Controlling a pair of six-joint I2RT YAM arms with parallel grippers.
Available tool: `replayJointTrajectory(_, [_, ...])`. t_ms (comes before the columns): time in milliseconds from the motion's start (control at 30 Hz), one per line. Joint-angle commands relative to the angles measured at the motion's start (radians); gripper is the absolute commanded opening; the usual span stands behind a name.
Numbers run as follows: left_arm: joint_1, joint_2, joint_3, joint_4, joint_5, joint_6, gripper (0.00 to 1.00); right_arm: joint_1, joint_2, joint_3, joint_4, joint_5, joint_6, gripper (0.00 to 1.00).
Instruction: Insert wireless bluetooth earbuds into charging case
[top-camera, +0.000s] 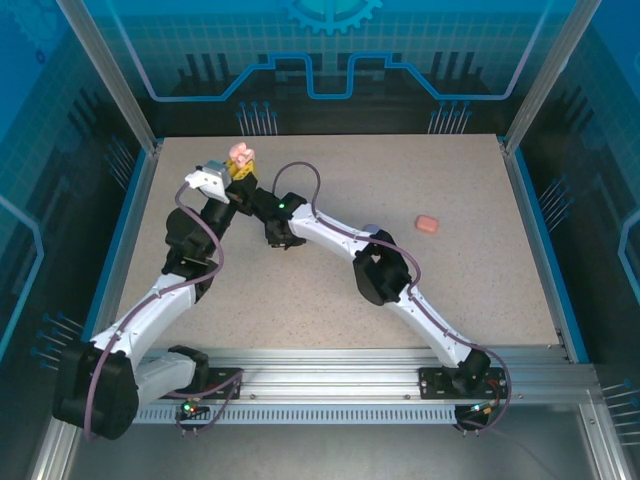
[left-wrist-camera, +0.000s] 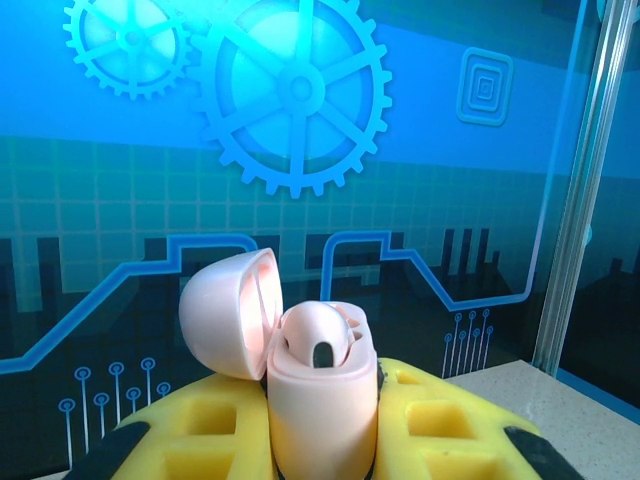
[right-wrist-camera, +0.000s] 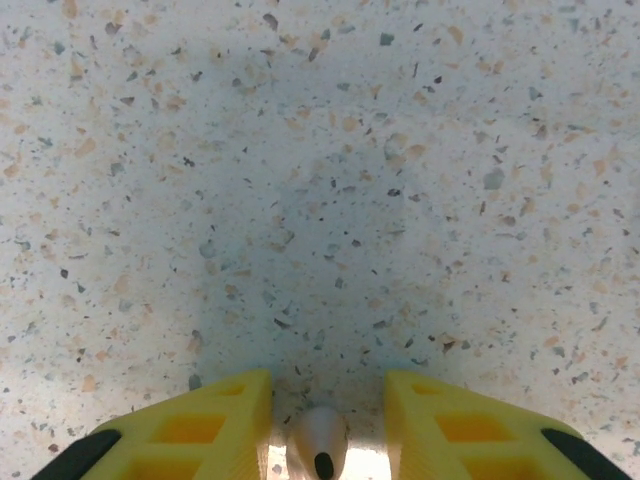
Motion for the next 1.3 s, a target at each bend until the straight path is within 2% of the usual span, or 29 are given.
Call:
replayJointTrajectory(0, [0.010, -0.028, -0.013, 0.054, -0.010, -0.014, 0.00, 0.025, 0.043, 0.020, -0.040, 0.012, 0.009, 0.34])
replayJointTrajectory(100, [0.011, -0.028, -0.013, 0.058, -0.009, -0.018, 0.00, 0.029, 0.041, 0.016, -0.047, 0.020, 0.010, 0.32])
replayJointTrajectory(367, [0.011, -0.026, -0.013, 0.057, -0.004, -0.024, 0.00, 0.034, 0.024, -0.001, -0.042, 0.024, 0.016, 0.19])
replayJointTrajectory(600, [0.011, -0.028, -0.011, 0.051, 0.005, -0.030, 0.00, 0.021, -0.051, -0.067, -0.005, 0.028, 0.022, 0.14])
replayJointTrajectory(867, [0.011, -0.032, -0.002, 0.040, 0.041, -0.044, 0.00, -0.014, -0.261, -0.276, 0.127, 0.058, 0.029, 0.12])
replayJointTrajectory(1267, [0.011, 0.006, -0.006, 0.095, 0.196, -0.081, 0.00, -0.097, -0.638, -0.570, 0.285, 0.091, -0.009, 0.11])
